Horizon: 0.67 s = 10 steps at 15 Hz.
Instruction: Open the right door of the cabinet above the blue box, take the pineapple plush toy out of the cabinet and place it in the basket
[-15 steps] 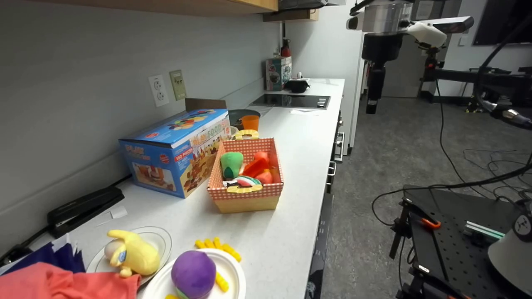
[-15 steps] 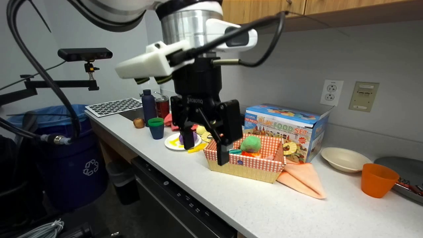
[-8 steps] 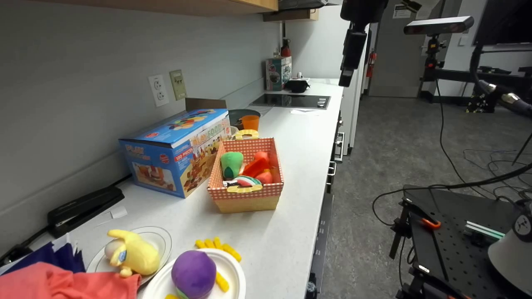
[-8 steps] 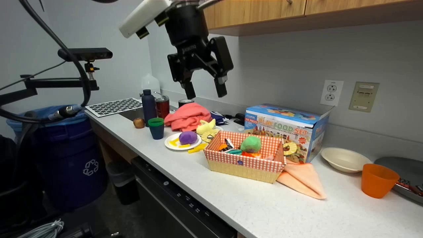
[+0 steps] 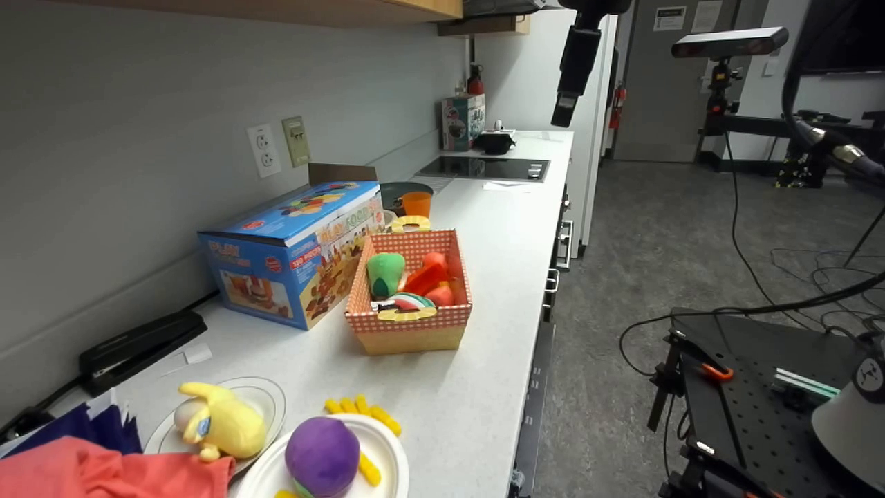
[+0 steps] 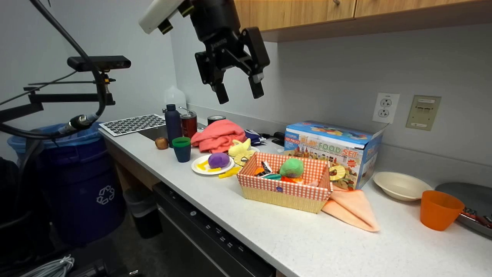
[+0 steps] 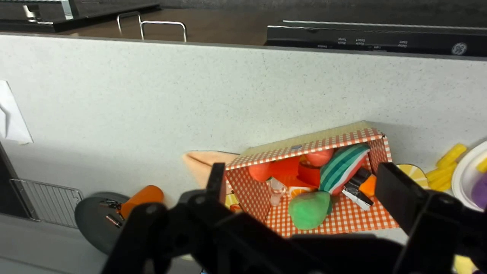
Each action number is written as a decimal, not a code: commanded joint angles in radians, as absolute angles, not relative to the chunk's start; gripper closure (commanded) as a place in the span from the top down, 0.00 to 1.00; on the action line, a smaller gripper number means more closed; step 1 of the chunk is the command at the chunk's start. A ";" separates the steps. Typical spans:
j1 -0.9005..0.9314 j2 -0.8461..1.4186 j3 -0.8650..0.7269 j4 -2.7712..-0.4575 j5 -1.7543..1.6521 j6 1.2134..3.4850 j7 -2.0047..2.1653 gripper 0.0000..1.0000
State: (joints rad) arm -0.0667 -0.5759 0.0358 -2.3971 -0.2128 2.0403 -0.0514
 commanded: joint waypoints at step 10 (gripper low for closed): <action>-0.186 -0.443 0.030 -2.115 -0.458 2.326 0.086 1.00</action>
State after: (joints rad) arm -0.1549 -0.5195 0.0153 -2.2205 -0.3980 2.2729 0.0421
